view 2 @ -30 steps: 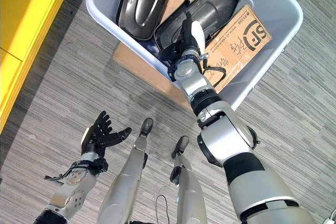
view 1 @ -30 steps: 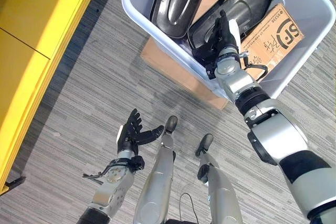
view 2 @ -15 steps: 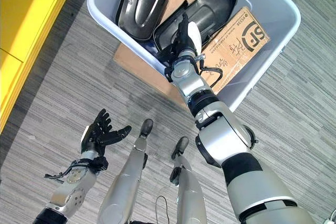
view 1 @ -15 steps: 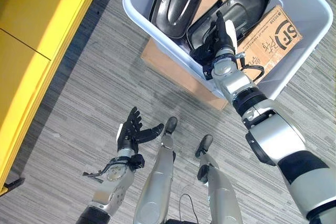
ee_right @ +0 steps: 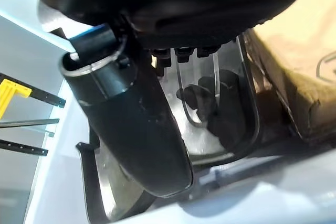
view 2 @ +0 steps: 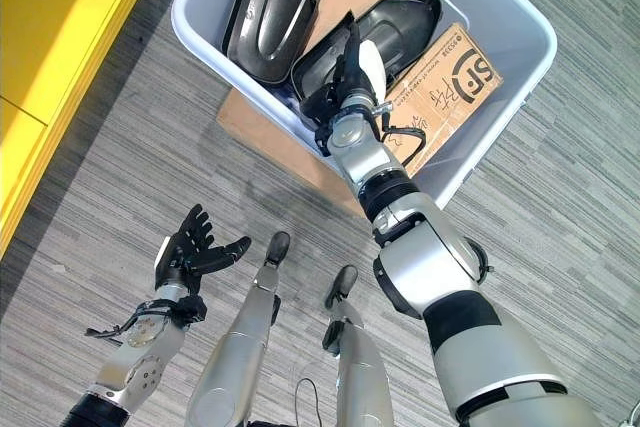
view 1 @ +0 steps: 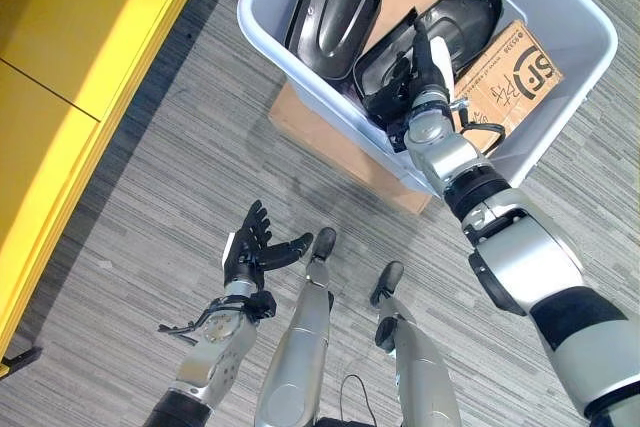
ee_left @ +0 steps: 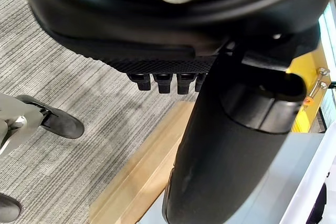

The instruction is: Move parts from the plastic box to the shelf.

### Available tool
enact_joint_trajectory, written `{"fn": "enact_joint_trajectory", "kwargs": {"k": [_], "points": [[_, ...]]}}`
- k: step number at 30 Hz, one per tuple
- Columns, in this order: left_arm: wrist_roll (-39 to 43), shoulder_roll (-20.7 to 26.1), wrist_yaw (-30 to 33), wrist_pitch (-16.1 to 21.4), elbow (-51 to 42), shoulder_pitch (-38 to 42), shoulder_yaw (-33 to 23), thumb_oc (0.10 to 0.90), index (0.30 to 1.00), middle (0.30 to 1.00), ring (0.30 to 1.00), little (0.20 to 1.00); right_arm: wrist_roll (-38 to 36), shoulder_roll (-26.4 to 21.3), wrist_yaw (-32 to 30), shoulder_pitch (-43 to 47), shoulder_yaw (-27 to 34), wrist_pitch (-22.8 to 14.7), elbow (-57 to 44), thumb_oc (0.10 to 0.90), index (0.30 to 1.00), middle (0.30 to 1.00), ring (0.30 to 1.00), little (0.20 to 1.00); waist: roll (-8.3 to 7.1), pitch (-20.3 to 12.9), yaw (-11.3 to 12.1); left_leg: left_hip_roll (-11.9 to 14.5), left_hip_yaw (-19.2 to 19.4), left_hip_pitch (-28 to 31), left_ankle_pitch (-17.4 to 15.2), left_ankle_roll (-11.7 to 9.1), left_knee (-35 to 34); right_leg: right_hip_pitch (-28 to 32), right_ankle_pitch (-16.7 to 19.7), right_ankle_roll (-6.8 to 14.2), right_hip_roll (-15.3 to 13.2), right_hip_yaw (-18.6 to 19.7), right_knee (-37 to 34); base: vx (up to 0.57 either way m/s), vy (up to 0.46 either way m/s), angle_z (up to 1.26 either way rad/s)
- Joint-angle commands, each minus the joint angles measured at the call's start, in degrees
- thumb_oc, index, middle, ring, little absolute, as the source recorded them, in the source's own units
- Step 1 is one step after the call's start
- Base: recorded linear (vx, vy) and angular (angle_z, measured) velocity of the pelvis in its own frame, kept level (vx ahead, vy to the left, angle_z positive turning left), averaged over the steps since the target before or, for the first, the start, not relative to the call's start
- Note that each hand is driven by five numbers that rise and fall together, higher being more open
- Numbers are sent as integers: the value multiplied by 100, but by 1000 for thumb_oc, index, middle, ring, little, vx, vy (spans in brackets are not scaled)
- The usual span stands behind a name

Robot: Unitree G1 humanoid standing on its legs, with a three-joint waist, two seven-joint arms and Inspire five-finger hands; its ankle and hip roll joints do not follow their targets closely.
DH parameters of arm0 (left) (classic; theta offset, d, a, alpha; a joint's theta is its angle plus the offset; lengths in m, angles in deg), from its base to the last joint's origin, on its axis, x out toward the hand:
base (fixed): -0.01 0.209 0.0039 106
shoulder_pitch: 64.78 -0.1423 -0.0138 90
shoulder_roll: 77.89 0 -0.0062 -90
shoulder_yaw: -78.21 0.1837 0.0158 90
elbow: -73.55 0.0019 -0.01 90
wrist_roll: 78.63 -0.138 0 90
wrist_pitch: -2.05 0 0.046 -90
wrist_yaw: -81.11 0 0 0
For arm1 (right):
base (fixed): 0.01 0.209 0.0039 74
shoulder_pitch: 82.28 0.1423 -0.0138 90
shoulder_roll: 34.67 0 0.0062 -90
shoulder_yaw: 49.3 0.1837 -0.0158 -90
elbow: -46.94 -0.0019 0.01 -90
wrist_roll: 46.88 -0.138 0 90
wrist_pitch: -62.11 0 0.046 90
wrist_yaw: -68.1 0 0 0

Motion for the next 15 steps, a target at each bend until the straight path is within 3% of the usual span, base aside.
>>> {"fn": "enact_joint_trajectory", "kwargs": {"k": [1, 15], "points": [[-85, 208, 93, 441, -690, -342, -181, 900, 1000, 1000, 1000, 1000, 318, -273, -159, 538, -121, -289, -326, 900, 1000, 1000, 1000, 1000, -166, -49, 55, -26, -168, 55, -340, 32, -27, 843, -988, 368, -542, 471, 197, 0, 0, 0], [-117, 142, 130, 446, -666, -328, -30, 900, 1000, 1000, 1000, 1000, 485, -298, -216, 422, -97, -234, -89, 900, 1000, 1000, 1000, 1000, -72, -49, 56, -63, -152, -264, -272, 32, -62, 527, -953, 373, -536, 445, 212, 0, 0, 0]]}}
